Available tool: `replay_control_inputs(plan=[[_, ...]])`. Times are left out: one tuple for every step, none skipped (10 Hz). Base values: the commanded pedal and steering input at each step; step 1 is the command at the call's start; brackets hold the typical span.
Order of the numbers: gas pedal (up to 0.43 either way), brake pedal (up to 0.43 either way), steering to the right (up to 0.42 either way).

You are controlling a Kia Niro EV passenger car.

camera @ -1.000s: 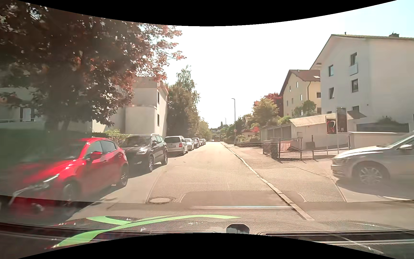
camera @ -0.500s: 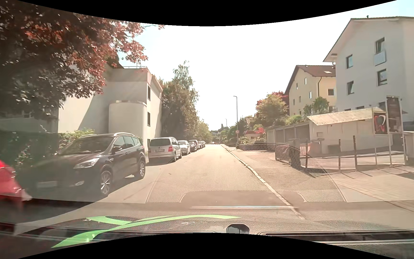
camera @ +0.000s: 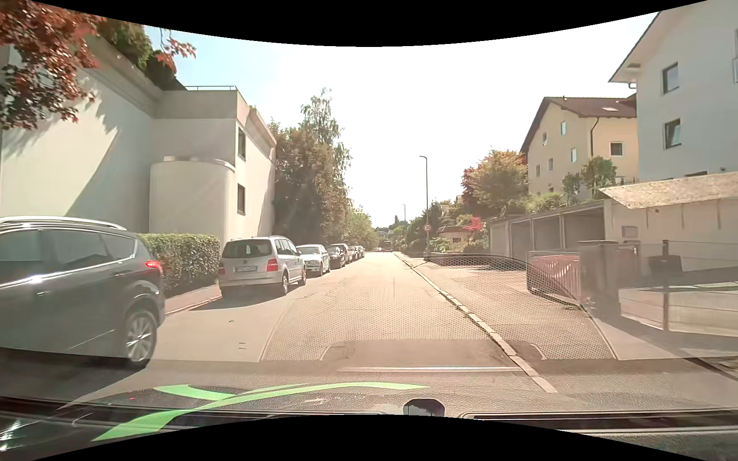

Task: Follow the waypoints while adhering to traffic rules and regulations

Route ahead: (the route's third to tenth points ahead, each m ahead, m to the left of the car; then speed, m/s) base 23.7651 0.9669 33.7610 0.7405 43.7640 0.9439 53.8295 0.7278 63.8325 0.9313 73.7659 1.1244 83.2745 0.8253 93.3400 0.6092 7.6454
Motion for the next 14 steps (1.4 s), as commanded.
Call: replay_control_inputs(plan=[[0.087,0.000,-0.008],[0.087,0.000,-0.008],[0.087,0.000,-0.008],[0.087,0.000,-0.008],[0.098,0.000,-0.006],[0.110,0.000,0.000],[0.110,0.000,0.004],[0.118,0.000,0.003],[0.138,0.000,0.004],[0.138,0.000,0.003],[0.138,0.000,0.002],[0.138,0.000,0.003],[0.138,0.000,0.002],[0.138,0.000,0.002]])
